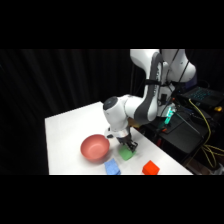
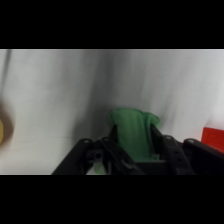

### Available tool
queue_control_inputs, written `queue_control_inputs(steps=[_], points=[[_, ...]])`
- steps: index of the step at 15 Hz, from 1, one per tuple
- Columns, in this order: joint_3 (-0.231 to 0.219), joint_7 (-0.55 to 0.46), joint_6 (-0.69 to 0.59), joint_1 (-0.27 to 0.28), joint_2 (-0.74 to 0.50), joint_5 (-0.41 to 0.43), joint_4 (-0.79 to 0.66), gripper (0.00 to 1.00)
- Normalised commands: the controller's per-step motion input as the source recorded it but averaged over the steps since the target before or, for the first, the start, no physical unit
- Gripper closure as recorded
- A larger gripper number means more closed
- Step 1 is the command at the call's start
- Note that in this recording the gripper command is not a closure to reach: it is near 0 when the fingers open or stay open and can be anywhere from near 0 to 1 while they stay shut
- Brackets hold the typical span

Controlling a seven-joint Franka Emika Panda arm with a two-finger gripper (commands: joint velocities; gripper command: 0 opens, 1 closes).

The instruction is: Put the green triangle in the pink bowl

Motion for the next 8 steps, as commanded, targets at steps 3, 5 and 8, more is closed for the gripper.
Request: queue_control_inputs(steps=[3, 5, 8], points=[[0.059, 0.0, -0.14, 0.017, -0.38, 0.112, -0.17, 1.0], [0.03, 0.08, -0.21, 0.068, -0.55, 0.083, -0.25, 1.0], [-0.019, 0.13, -0.27, 0.104, -0.6, 0.029, -0.22, 1.0]])
